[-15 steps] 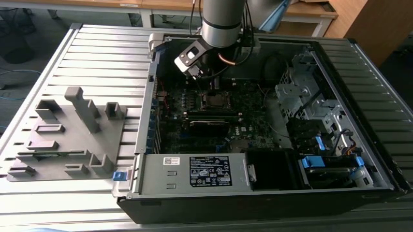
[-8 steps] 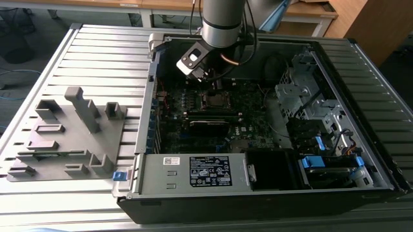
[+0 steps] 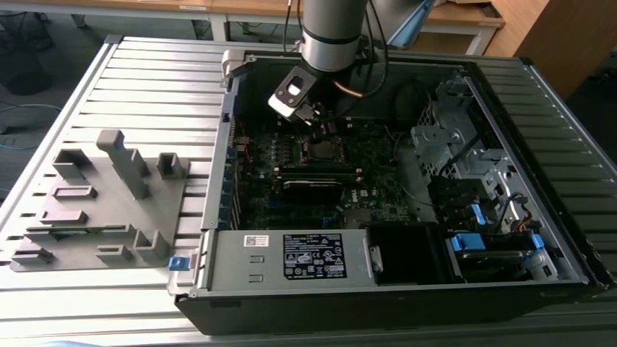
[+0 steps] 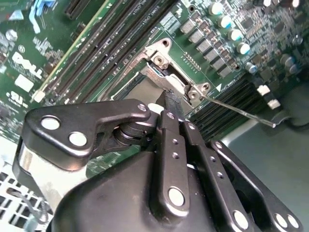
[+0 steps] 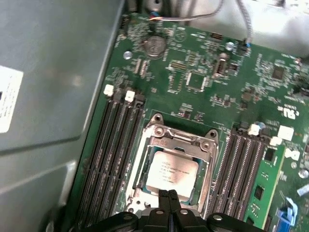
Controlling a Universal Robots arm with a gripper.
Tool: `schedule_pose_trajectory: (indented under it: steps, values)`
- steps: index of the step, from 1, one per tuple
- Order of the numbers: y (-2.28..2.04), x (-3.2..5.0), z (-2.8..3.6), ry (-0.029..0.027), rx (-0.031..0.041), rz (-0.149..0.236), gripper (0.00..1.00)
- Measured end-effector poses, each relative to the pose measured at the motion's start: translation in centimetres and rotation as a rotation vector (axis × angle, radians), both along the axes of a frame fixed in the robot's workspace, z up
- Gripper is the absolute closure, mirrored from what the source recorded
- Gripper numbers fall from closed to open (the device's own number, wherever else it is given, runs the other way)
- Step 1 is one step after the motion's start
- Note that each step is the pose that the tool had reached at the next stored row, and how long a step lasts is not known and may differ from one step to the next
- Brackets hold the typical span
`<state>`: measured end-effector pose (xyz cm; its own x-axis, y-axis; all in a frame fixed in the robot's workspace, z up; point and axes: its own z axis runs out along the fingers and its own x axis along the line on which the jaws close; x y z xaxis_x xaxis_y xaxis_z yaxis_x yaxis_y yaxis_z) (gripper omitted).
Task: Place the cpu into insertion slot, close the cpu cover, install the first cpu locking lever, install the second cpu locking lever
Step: 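Close the cpu cover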
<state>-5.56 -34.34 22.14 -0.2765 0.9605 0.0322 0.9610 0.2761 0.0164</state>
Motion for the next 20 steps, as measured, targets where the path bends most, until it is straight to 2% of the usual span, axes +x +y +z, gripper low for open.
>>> schedule_pose_trajectory:
  steps: [8,10,17,20]
  values:
    - [0.0,0.0,0.0,0.0001,0.0,0.011,0.89]
    - [0.0,0.0,0.0,0.0001,0.0,0.033,0.89]
    - [0.0,0.0,-0.01,0.0,0.0,0.152,0.89]
    - [0.0,0.0,-0.01,0.0001,0.0,0.154,0.89]
